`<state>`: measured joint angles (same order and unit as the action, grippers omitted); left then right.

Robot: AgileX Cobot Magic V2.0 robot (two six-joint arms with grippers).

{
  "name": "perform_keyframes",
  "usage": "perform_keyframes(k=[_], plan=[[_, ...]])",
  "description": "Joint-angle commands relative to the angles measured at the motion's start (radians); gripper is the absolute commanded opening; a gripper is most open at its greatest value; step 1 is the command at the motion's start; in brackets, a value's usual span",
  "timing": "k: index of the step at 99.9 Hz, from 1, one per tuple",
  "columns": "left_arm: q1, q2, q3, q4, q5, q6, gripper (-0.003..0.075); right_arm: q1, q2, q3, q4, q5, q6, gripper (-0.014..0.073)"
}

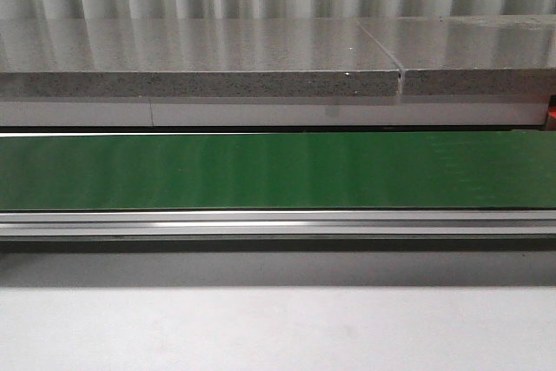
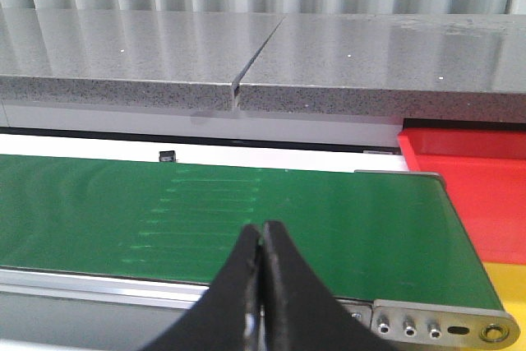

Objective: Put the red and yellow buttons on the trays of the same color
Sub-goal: 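Grasp the red push-button with the left gripper and lift it over the belt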

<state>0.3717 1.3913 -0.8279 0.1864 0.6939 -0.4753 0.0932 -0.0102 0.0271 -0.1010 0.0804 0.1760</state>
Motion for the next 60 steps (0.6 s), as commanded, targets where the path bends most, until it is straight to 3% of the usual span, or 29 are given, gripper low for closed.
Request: perform_keyframes(k=[1,27,44,60], plan=[[0.005,-0.101,-0.026,0.003,-0.015,0.007,-0.002,-0.001,-0.016,0.002,-0.011,-0.086,-0.011,-0.0067],[0.005,-0.258,-0.078,-0.078,0.035,0.112,-0.002,-0.001,-0.016,0.002,-0.011,-0.086,-0.011,-0.0067],[-0.012,-0.246,-0.178,-0.256,0.099,0.302,-0.002,-0.001,-0.016,0.002,-0.011,-0.086,-0.011,-0.0067],[-0.089,-0.196,-0.245,-0.269,0.114,0.334,-0.002,-0.001,-0.016,0.002,-0.011,-0.086,-0.011,-0.0067]])
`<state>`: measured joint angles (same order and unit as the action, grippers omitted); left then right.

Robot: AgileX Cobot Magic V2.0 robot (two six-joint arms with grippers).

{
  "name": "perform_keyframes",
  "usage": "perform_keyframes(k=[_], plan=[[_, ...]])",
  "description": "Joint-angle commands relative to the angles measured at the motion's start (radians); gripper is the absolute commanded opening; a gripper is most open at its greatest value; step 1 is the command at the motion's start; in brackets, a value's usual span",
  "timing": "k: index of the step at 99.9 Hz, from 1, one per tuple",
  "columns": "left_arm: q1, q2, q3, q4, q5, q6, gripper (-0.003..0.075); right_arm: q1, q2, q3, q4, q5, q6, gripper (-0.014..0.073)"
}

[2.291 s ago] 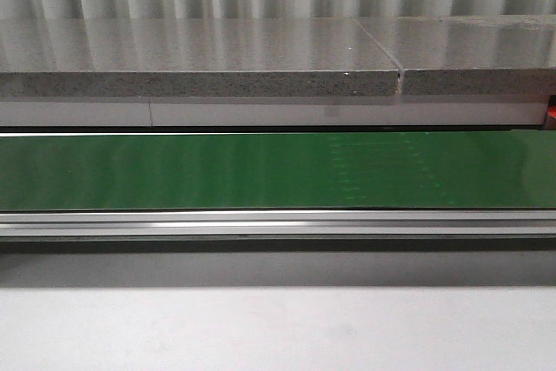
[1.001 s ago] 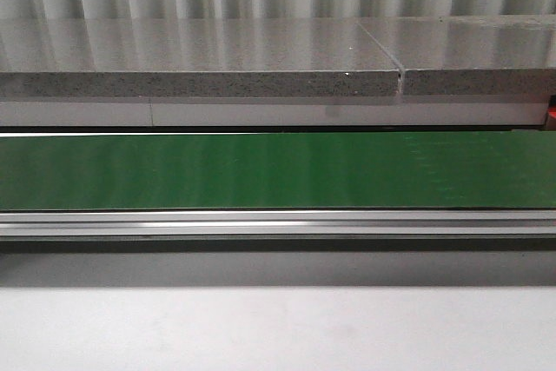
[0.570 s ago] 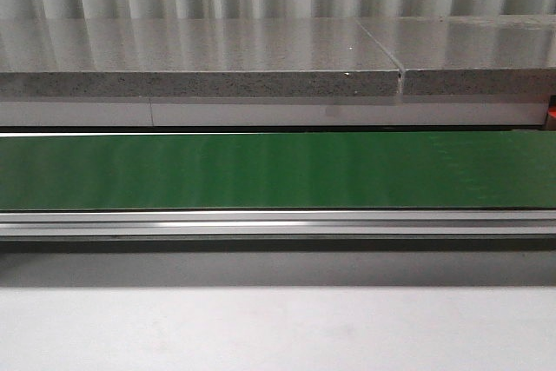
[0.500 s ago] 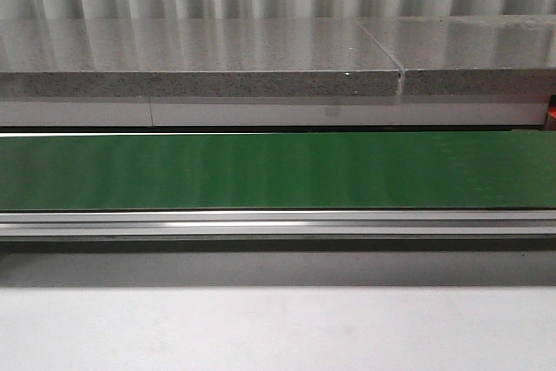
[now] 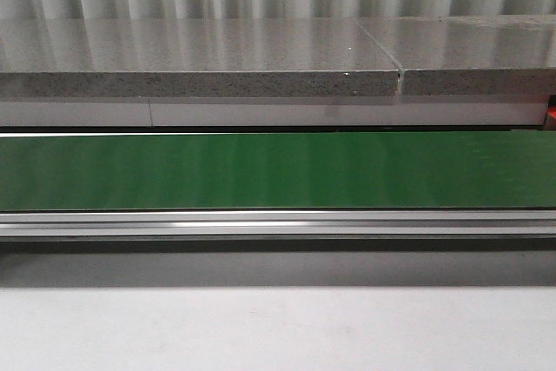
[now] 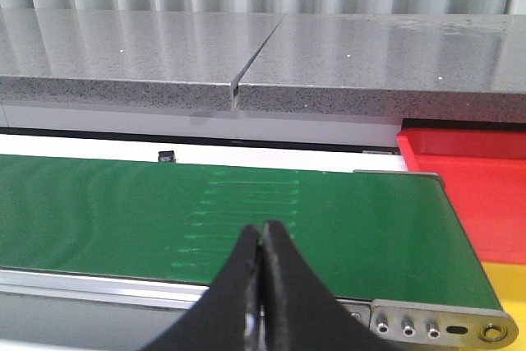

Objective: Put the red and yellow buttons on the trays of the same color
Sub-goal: 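Grasp the red push-button with the left gripper and lift it over the belt, then lower the red button onto the belt and open the left gripper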

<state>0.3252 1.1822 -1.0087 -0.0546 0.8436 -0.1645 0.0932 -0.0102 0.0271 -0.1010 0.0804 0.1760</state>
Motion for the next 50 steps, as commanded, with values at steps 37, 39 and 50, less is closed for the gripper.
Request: perform_keyframes(k=[37,39,50], plan=[[-0.191,0.228,-0.202,0.041,0.013,0.026,-0.002,-0.001,-0.016,0.002,-0.011,-0.086,-0.011,-0.0067],[-0.197,0.24,-0.208,0.041,0.013,0.026,-0.002,-0.001,-0.016,0.002,-0.011,-0.086,-0.011,-0.0067],[-0.226,0.293,-0.236,0.043,0.013,0.027,-0.002,-0.001,-0.016,0.002,-0.011,-0.086,-0.011,-0.0067]])
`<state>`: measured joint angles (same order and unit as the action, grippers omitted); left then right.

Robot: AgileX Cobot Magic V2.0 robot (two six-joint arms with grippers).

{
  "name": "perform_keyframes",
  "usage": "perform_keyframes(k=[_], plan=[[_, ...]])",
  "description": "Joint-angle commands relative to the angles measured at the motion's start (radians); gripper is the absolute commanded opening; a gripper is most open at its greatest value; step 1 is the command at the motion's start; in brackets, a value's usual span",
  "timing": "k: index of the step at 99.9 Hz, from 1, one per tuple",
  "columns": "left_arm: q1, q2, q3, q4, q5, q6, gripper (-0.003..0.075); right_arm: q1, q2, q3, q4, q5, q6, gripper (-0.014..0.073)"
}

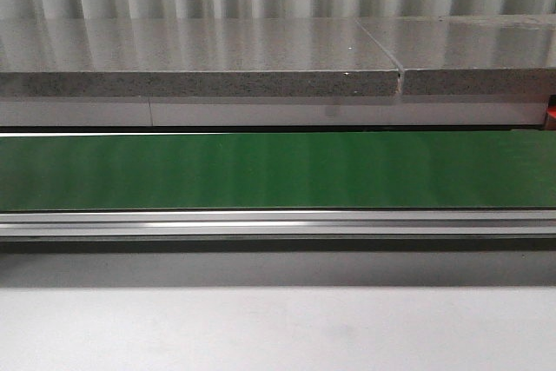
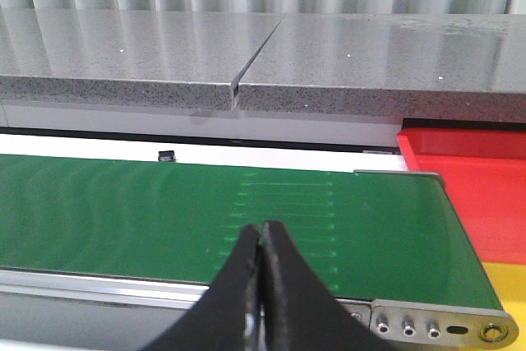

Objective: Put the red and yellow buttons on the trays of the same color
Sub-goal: 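Lower the red button onto the belt and open the left gripper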

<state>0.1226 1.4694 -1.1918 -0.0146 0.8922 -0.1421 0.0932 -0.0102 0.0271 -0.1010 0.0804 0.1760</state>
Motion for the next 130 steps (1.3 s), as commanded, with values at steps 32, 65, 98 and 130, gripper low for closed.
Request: perform_keyframes(k=[32,65,98,130], plan=[[-0.044,0.082,-0.066,0.015,-0.01,0.046,-0.0013,-0.001,-0.016,0.002,-0.011,-0.086,-0.011,-0.0067],[-0.044,0.079,-0.066,0.015,0.011,0.056,0.0645,-0.001,-0.016,0.002,-0.011,-0.086,-0.011,-0.0067],[-0.102,-0.059,-0.071,0.015,-0.025,0.056,0.0644,-0.001,-0.016,0.002,-0.011,-0.086,-0.011,-0.0067],[-0.031,-0.203,-0.031,0.002,-0.061,-0.014,0.0627,-0.001,-0.016,0.002,-0.011,-0.086,-0.011,-0.0067]])
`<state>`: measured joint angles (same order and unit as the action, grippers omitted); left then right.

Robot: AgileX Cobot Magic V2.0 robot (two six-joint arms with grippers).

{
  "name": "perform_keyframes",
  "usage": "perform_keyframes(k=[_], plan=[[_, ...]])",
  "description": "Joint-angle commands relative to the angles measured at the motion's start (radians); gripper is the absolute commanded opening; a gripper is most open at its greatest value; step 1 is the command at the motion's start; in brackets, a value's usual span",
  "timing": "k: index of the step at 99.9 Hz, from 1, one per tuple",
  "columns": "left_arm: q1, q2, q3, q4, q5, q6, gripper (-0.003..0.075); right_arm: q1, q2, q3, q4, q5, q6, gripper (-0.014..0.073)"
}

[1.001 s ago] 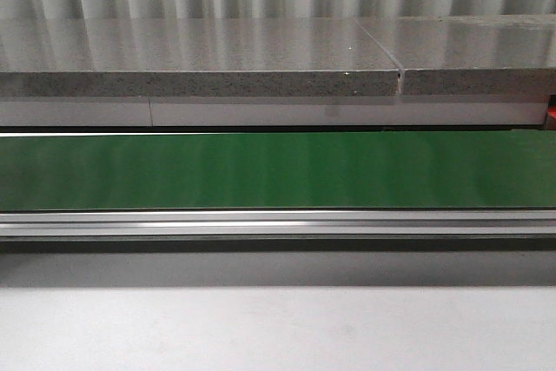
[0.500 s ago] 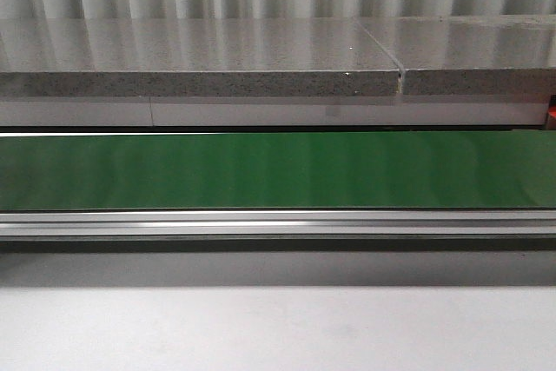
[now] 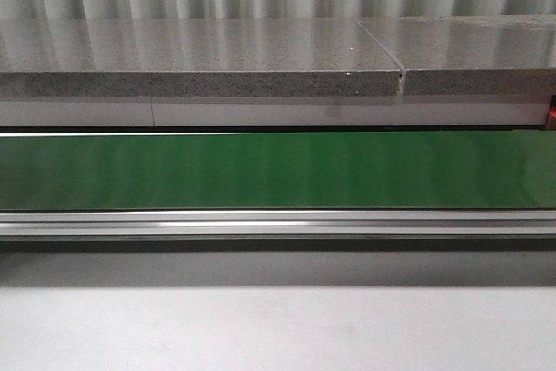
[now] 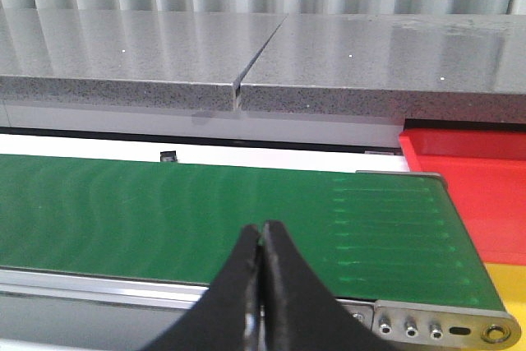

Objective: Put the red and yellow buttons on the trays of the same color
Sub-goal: 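Lower the red button onto the belt and open the left gripper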

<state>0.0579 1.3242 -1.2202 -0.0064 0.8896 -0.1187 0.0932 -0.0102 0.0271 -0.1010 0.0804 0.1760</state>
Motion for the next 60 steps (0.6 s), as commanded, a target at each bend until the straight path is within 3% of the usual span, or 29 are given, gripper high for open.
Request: perform_keyframes(k=[1,32,60], plan=[[0.037,-0.061,0.0,-0.006,-0.062,-0.041,0.0627,-0.001,-0.016,0.002,-0.011,-0.086,-0.011,-0.0067],[0.278,-0.172,0.192,0.066,-0.133,-0.16,0.0627,-0.001,-0.016,0.002,-0.011,-0.086,-0.011,-0.0067],[0.499,-0.157,0.407,0.079,-0.252,-0.238,0.0627,-0.001,-0.016,0.002,-0.011,-0.086,-0.011,-0.0067]])
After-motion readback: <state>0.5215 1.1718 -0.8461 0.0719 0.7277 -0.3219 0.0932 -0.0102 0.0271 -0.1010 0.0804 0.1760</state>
